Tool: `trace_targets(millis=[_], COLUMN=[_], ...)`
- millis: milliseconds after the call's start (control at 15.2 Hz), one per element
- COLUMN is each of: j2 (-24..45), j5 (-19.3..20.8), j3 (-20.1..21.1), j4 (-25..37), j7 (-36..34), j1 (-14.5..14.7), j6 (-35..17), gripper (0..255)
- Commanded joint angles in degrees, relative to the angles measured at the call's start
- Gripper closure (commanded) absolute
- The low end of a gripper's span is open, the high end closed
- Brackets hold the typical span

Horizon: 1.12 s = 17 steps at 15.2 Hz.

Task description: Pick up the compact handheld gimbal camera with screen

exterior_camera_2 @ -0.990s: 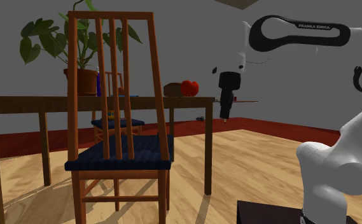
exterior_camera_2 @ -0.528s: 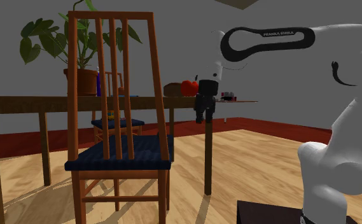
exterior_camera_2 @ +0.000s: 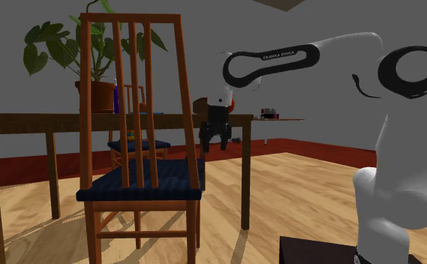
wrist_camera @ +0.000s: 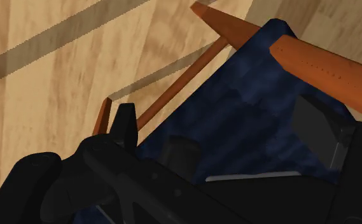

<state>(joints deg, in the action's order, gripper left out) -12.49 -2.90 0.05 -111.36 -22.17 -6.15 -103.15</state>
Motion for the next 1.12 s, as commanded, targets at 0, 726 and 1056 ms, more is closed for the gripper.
trace_targets(millis=[0,726,1056], j2=[4.1,26.5,26.4], j5=[0.7,3.2,3.2], j3=[-0.1,-3.1,-3.1], j4=[3.6,25.8,21.9], j7=[-2.3,-11.6,-11.7], j1=[-0.6,-3.6,-3.6], j6=[-0.1,2.2,-1.7], gripper=[0,0,0])
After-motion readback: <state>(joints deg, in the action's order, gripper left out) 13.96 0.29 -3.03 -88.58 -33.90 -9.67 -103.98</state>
